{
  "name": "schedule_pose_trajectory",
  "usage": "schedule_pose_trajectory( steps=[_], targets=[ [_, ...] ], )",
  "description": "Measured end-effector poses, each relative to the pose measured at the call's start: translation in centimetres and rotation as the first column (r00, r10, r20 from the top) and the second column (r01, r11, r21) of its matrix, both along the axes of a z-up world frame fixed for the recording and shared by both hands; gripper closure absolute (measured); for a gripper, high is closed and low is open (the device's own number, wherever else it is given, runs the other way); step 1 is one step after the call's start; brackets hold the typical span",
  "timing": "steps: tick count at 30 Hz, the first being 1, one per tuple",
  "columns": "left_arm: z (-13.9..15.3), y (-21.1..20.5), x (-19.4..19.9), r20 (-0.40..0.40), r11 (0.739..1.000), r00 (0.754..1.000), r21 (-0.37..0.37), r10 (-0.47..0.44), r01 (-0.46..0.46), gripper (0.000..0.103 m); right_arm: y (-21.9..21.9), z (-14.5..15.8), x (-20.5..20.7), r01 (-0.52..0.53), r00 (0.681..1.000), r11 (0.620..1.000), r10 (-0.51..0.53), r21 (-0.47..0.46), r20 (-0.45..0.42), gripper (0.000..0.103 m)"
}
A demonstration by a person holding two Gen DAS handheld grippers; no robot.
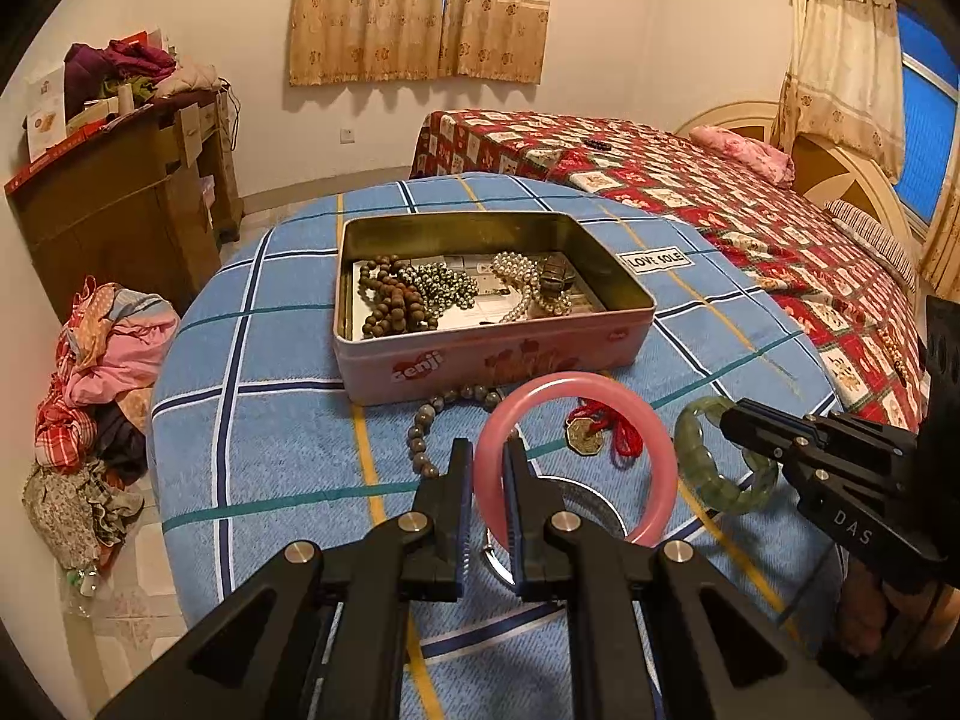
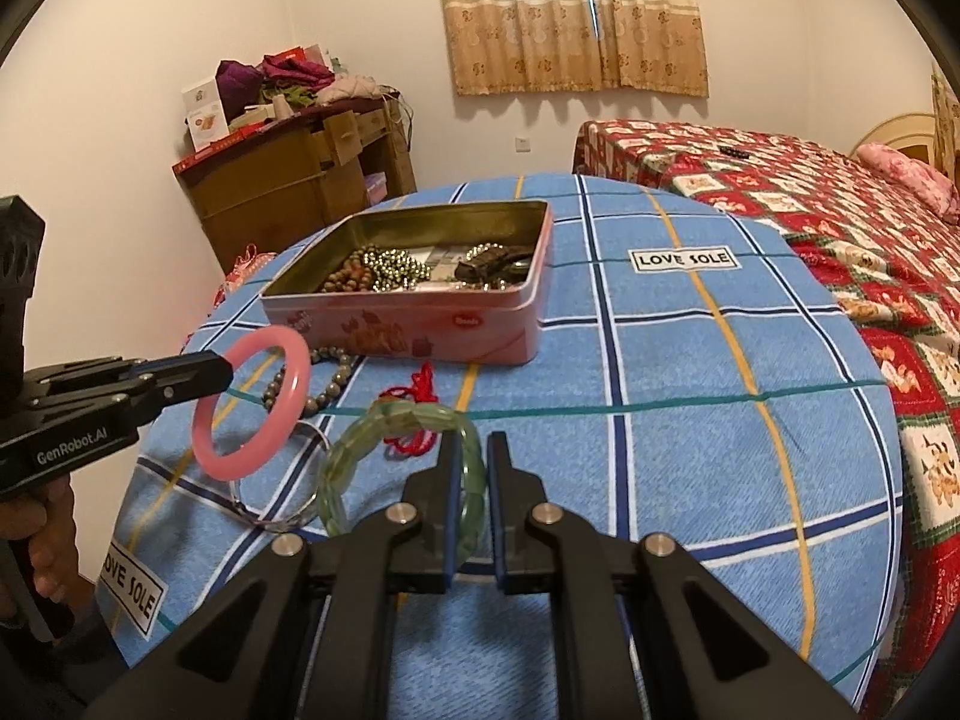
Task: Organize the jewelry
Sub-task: 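Lift and carry both bangles over the pink tin with both tools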
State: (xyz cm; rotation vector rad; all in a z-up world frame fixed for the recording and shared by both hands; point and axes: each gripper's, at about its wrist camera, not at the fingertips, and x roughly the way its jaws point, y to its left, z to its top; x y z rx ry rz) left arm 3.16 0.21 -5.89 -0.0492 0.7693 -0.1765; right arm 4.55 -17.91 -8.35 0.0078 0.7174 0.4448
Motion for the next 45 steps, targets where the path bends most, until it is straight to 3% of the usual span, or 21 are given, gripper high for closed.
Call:
schedule_pose_trajectory(
  steps=[45],
  targets=[
    [3.3,2.1,5.6,0.078,0.999,0.996,0.04,0.032,-0.035,0.094,3.8,4.1,6.7,-0.039,0.998,0.999,0.04,-0.033,0.044,0.092]
  ],
)
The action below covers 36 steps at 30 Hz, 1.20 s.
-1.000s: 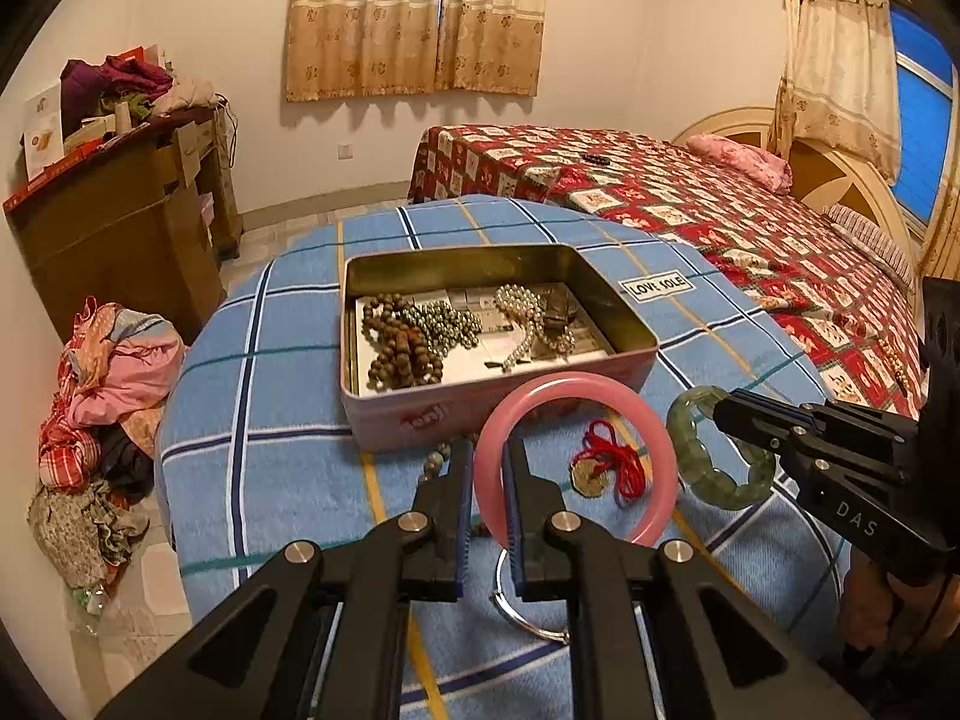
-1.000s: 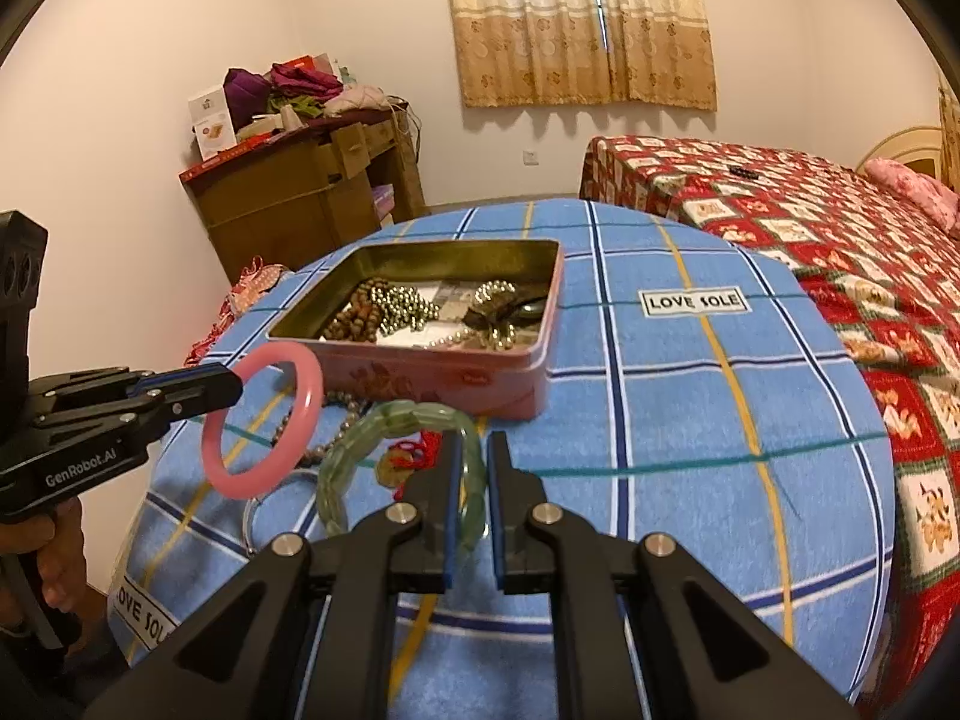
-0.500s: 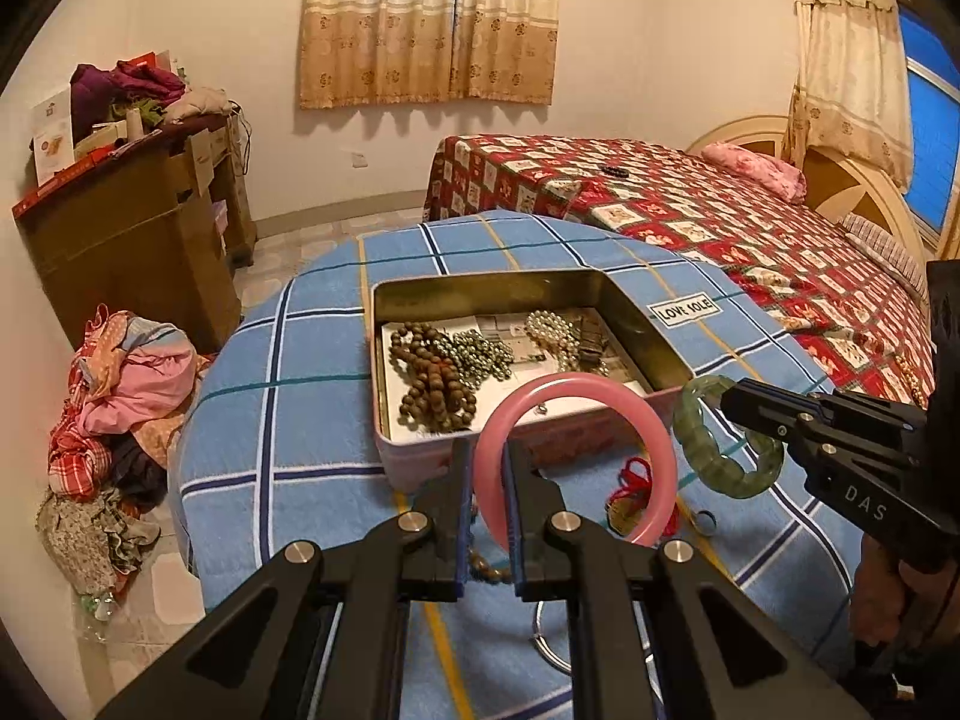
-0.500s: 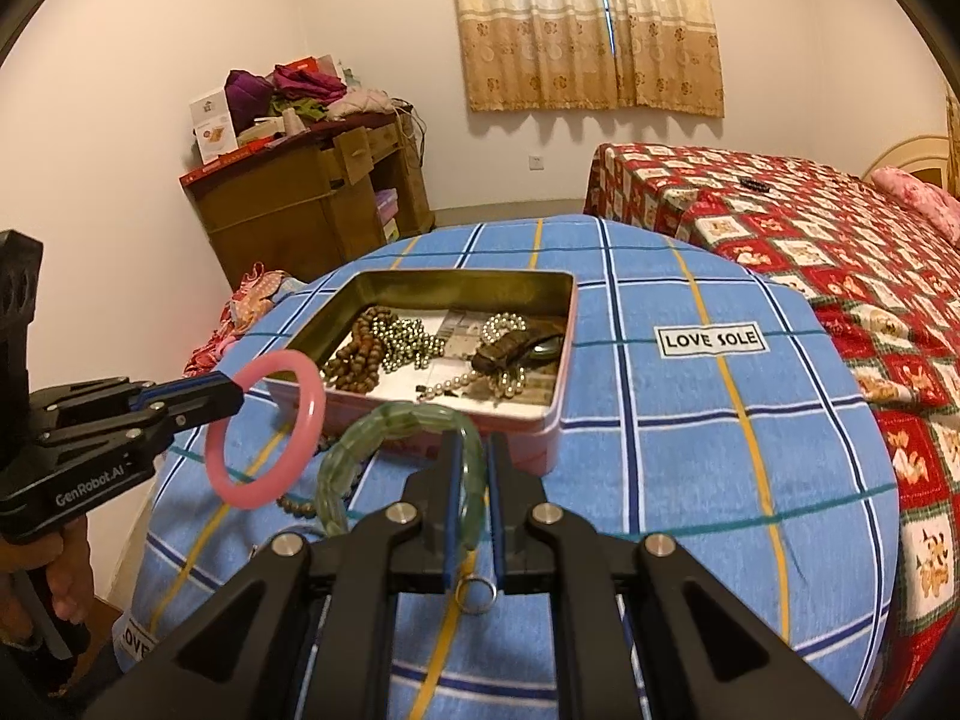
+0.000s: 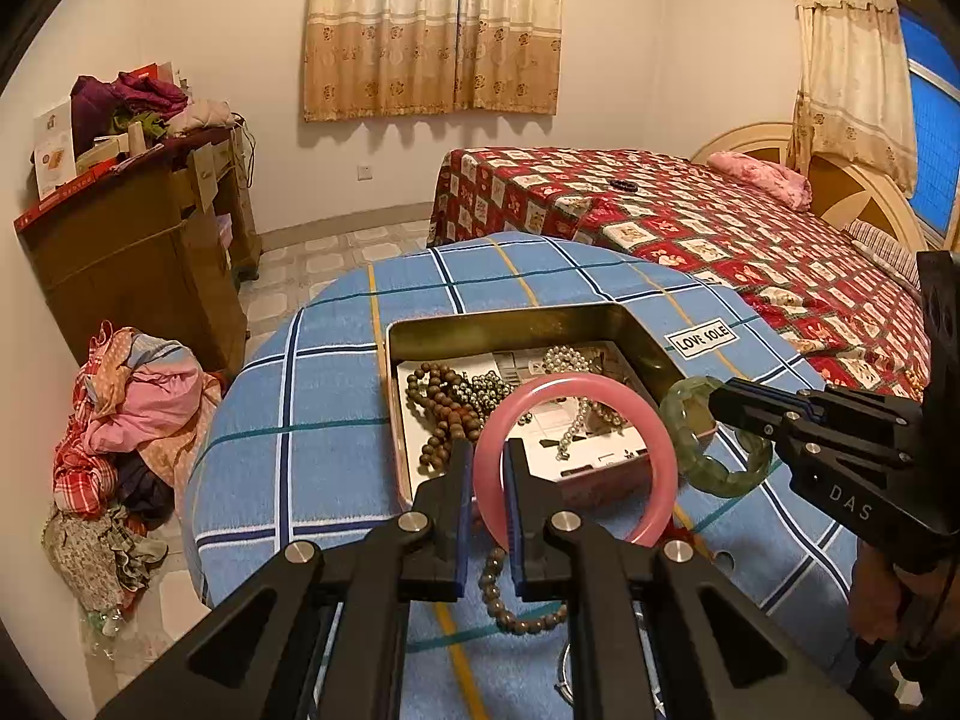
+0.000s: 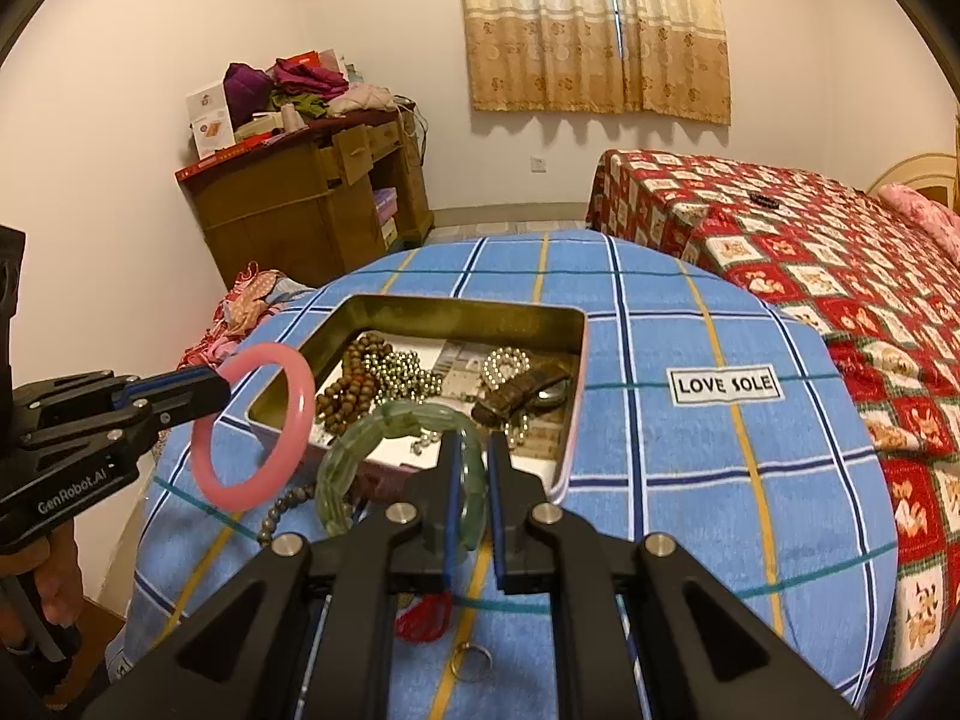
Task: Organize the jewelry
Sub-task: 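Lift and carry both bangles over the pink tin with both tools, then lower both bangles into the tin and open both tools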
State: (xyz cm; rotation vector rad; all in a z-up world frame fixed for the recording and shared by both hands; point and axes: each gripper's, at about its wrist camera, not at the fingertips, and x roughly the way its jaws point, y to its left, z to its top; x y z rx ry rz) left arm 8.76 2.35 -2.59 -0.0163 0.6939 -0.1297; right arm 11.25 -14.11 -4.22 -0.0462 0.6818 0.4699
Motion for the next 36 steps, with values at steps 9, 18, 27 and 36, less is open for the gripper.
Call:
schedule_pose_trajectory(
  steps=[9,18,27,36],
  targets=[
    [0.6,0.2,1.4,0.007,1.0,1.0,0.021,0.0,0.0,0.094,0.5,0.8,1.5,-0.003,1.0,1.0,0.003,-0.014,0.018,0.092],
    [0.8,0.2,3.3,0.002,0.999,1.0,0.043,0.004,-0.004,0.094,1.1,1.6,3.5,0.004,0.999,1.0,-0.003,-0.03,0.032,0.092],
    [0.5,0.3,5.0,-0.016,0.998,1.0,0.063,0.01,-0.009,0.094,1.8,1.4,5.2,0.013,1.0,0.999,-0.011,-0.041,0.029,0.092],
    [-0.2,0.3,6.9,-0.045,0.997,0.999,0.074,0.017,-0.013,0.094,2.3,0.7,6.7,0.022,1.0,0.998,-0.022,-0.066,0.009,0.092]
  ],
)
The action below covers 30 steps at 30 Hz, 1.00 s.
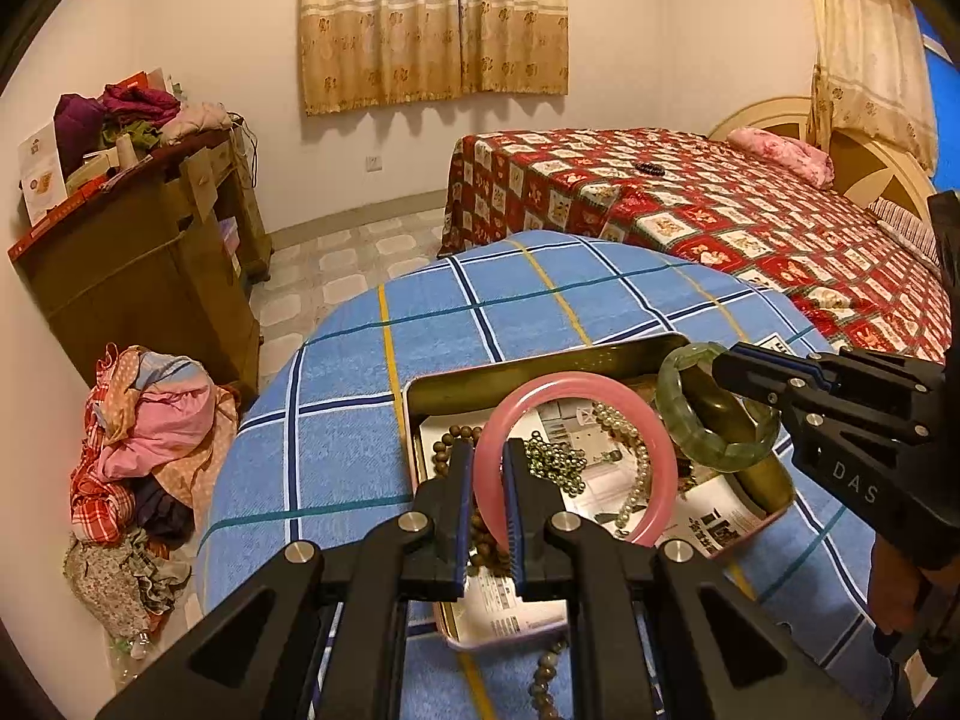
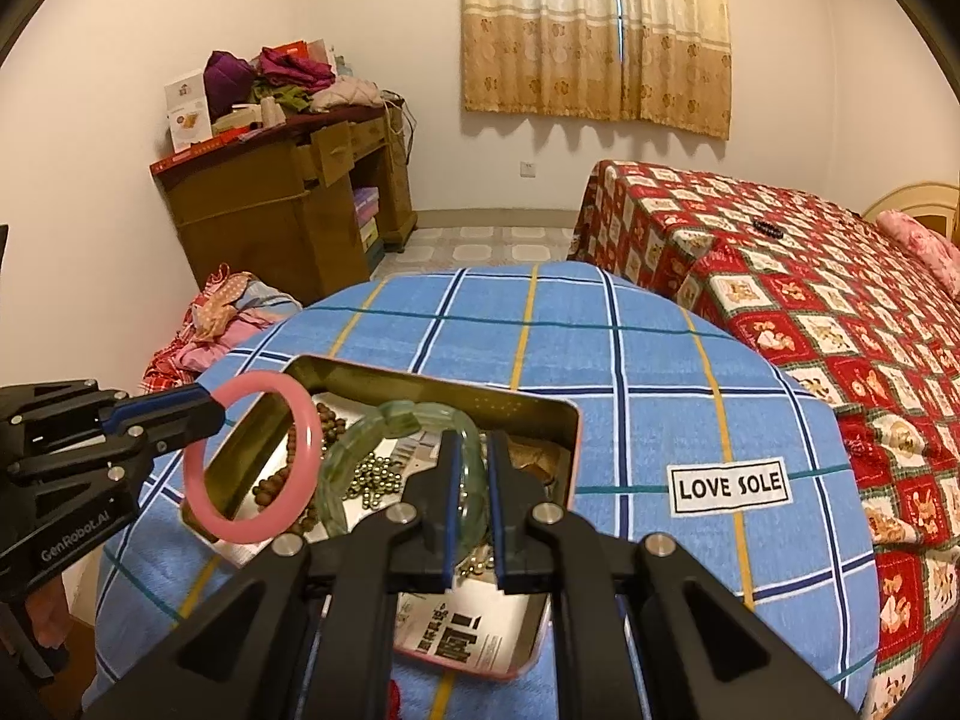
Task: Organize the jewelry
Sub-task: 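Lower both bangles into the tin and open both tools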
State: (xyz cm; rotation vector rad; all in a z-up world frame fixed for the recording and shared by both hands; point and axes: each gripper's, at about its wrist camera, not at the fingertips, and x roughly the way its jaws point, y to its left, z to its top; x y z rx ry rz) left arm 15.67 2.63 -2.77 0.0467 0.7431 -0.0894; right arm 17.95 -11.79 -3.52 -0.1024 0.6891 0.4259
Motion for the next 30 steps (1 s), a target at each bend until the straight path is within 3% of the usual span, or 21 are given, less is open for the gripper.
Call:
schedule_pose_trajectory(
  steps=[18,21,23,24,25,26,30],
  targets=[
    [-1.4,0.1,2.2,-0.037,1.0,0.999,0.02,0.002,-0.002,0.093,1.1,-1.8,2.3,0.005,0.999,0.999,-0.007,-0.054,-0.048,0.092],
    [-1.5,0.0,2.3,-0.035,1.0,0.999,0.015,-0.002,0.003,0.092,1.1,-2.1,2.5,0.0,0.998,0.998,-0.003,-0.055,-0.066,0.086],
    [-1.4,-0.1,2.2,-0.033,1.0,0.999,0.024,0.0,0.001,0.083,1.0,-2.3,2.5,0.004,0.997,0.999,-0.007,-0.045,-0.071,0.081],
    [-1.3,-0.2,2.0,-0.027,1.0,1.0,0.031,0.001,-0.001,0.063,0.9,-2.2,2.4,0.006,0.998,0.999,-0.009,-0.042,-0.068,0.076],
    [-1.1,-0.2,1.8,-0.01,0.999,1.0,0.036,0.011,-0.011,0.041,0.7,-2.1,2.1,0.009,0.998,0.999,-0.011,-0.038,-0.06,0.065],
    [-1.0,-0.1,1.5,0.01,0.999,1.0,0.042,0.026,-0.027,0.034,0.6,-2.0,2.0,0.011,0.999,0.999,-0.012,-0.033,-0.052,0.057],
    [-0.7,0.3,0.6,0.017,0.999,0.999,0.018,0.028,-0.028,0.032,0.1,-1.6,0.8,0.013,0.999,1.0,-0.014,-0.027,-0.03,0.056]
  ],
)
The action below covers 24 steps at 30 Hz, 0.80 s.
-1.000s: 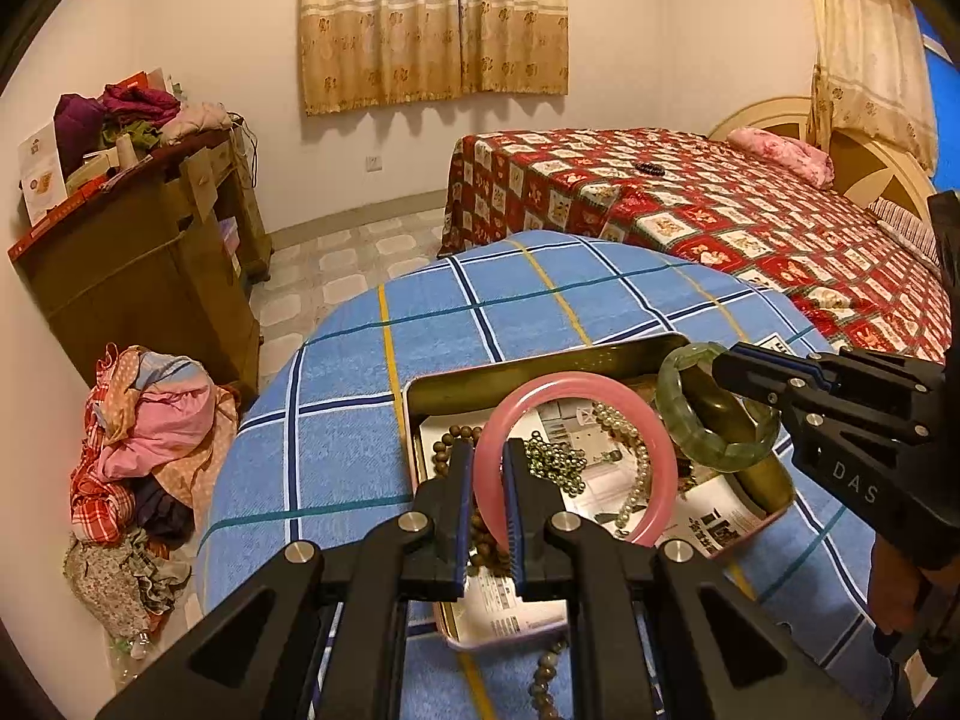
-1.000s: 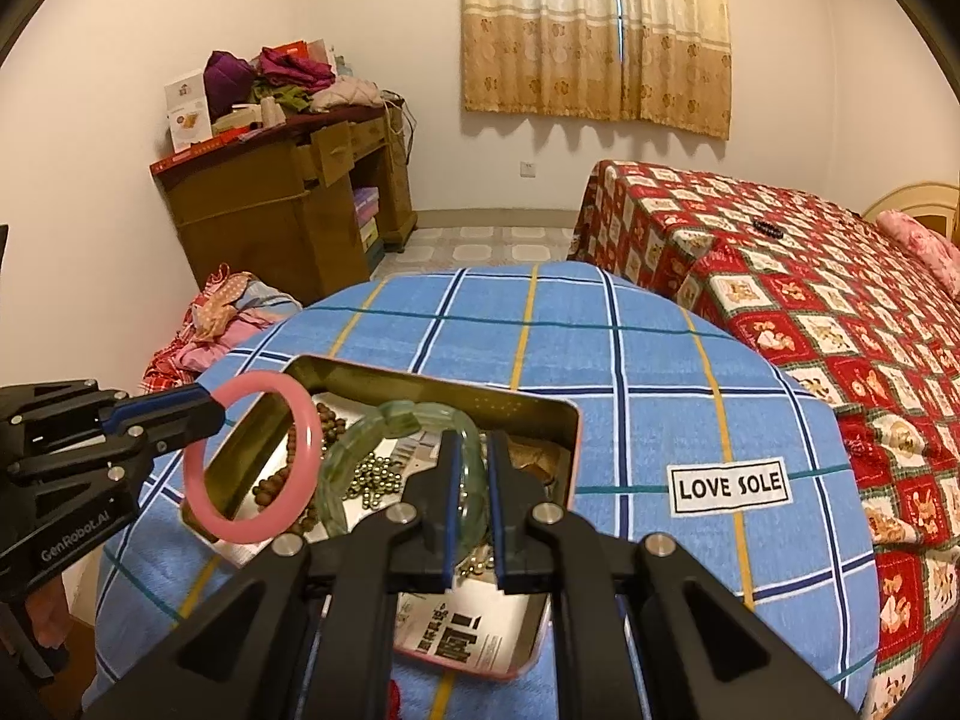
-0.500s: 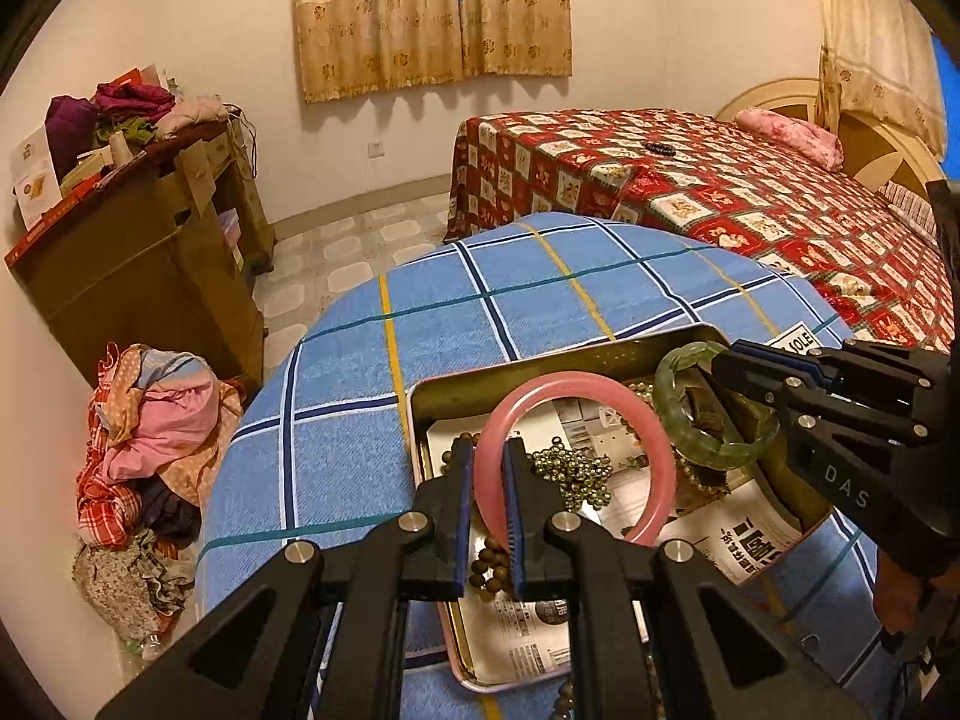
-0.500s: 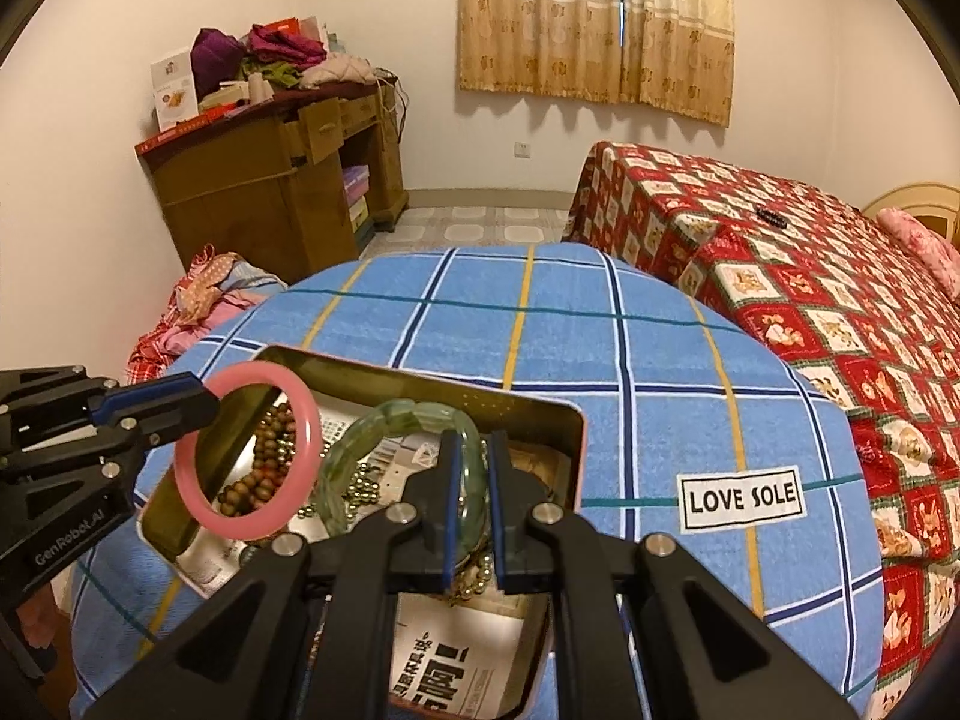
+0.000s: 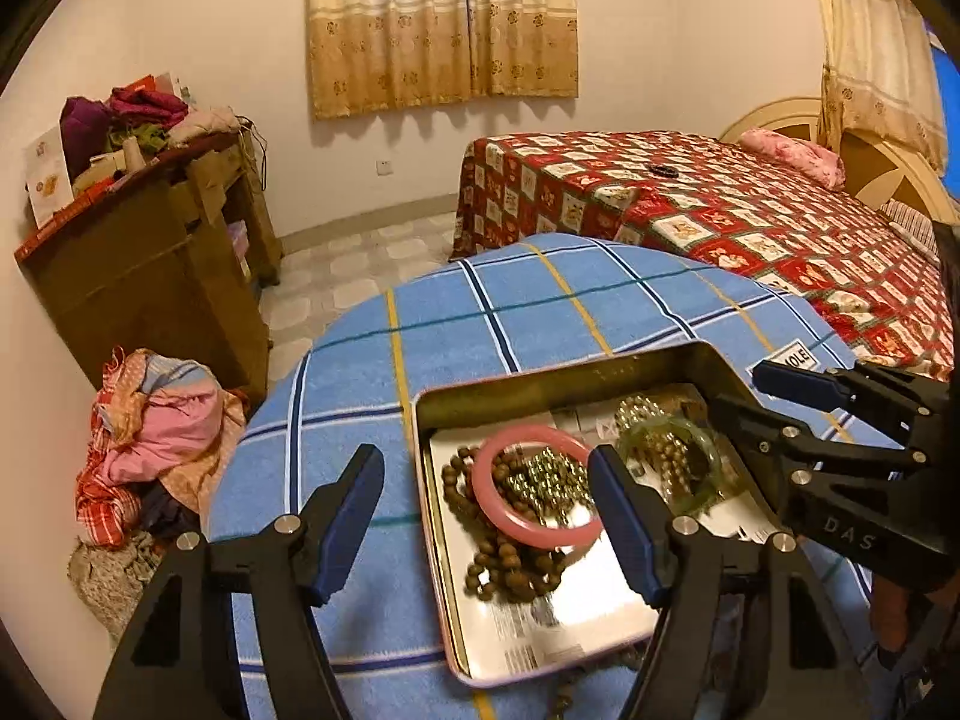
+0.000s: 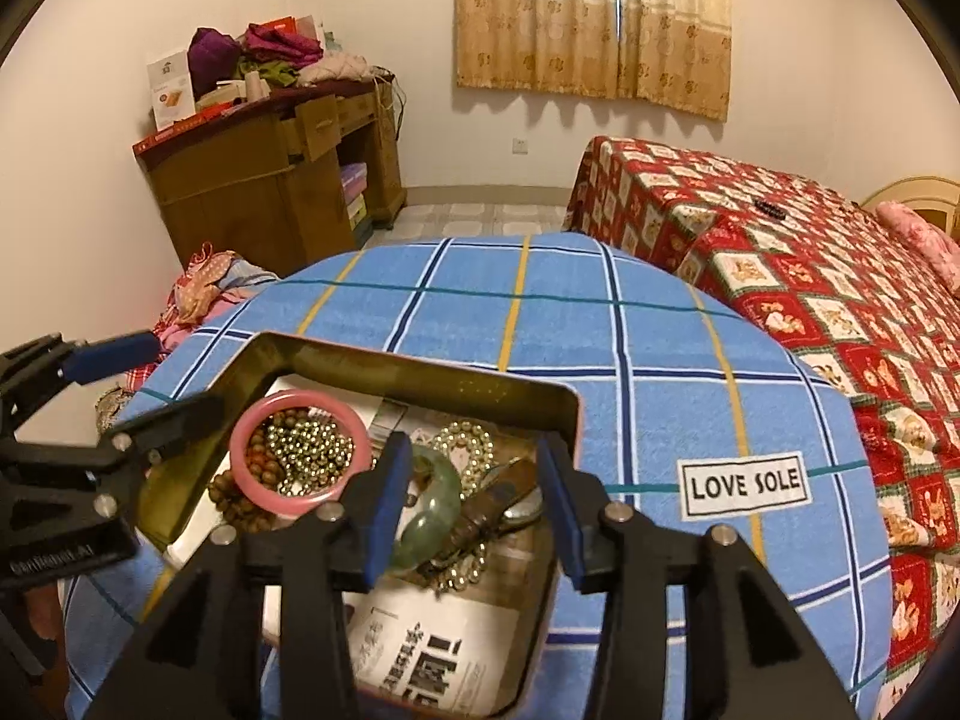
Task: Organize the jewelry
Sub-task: 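Lower both bangles into the tin and open both tools, then move both open tools back over the grey bead bracelet and red string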
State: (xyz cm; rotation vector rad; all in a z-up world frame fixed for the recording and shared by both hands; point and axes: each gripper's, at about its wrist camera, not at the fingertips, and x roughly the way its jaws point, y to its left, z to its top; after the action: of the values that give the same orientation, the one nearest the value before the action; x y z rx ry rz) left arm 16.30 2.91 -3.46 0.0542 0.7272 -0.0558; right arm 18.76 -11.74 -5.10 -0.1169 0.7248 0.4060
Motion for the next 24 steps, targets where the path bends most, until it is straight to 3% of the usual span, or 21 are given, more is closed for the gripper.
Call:
schedule_pose_trajectory(
  steps=[15,24],
  targets=[
    [-0.2,0.7,-5.3,0.026,0.997,0.998,-0.046,0.056,-0.054,0.032,-2.7,0.3,-4.5,0.031,0.999,0.998,-0.032,0.058,0.016,0.056],
    [-1.8,0.5,-8.6,0.007,0.995,0.996,-0.032,0.092,-0.092,0.032,-3.7,0.1,-8.2,0.039,0.999,0.996,-0.042,0.078,0.034,0.055]
  ],
)
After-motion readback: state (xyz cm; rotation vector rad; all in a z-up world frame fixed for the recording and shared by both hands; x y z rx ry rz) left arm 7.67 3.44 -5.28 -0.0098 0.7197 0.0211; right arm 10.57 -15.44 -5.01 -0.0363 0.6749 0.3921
